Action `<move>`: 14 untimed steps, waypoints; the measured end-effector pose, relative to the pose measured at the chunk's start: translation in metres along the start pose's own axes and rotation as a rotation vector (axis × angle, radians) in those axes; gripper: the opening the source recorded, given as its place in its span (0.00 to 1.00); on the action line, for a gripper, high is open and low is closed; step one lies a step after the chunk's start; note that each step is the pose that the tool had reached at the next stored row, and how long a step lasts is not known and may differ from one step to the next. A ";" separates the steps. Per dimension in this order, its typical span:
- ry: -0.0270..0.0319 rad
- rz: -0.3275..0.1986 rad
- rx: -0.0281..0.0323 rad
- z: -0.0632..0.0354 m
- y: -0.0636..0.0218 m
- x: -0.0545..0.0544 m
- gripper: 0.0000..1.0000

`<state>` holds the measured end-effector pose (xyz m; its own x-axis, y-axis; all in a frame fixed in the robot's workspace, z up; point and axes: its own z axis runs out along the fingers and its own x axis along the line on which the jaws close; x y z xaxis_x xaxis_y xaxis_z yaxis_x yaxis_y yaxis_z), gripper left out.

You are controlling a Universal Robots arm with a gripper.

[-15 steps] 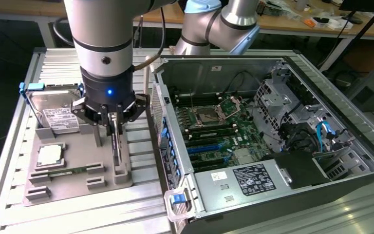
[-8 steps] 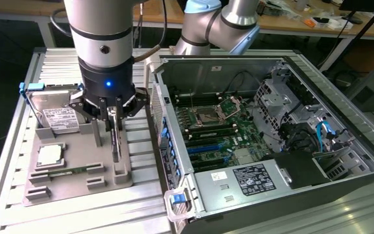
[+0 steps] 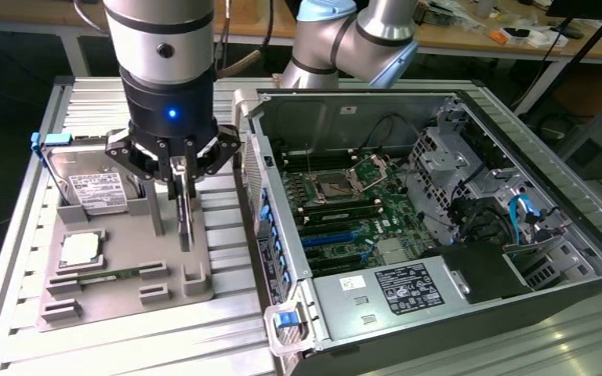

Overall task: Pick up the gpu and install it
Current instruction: 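Pick up the gpu and move the gpu toward the slot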

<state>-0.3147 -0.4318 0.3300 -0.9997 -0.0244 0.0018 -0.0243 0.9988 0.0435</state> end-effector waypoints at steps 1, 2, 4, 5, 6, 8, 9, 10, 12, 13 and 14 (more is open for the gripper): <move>0.0000 0.000 0.0000 -0.0038 0.0002 0.000 0.27; 0.0002 0.000 0.0001 -0.0079 0.0003 0.000 0.27; 0.0000 0.000 0.0000 -0.0142 0.0006 0.000 0.27; 0.0000 0.000 0.0000 -0.0168 0.0007 0.000 0.27; 0.0000 0.000 0.0000 -0.0190 0.0008 0.000 0.27; 0.0000 0.000 0.0001 -0.0246 0.0010 0.000 0.27; 0.0000 0.001 0.0000 -0.0261 0.0011 0.000 0.27; 0.0001 0.001 0.0001 -0.0275 0.0012 0.000 0.27; 0.0000 0.002 0.0000 -0.0299 0.0013 0.000 0.27; 0.0000 0.002 0.0001 -0.0311 0.0013 0.000 0.27; 0.0000 0.003 0.0000 -0.0323 0.0014 0.000 0.27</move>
<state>-0.3148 -0.4318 0.3623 -0.9998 -0.0217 0.0019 -0.0216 0.9988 0.0435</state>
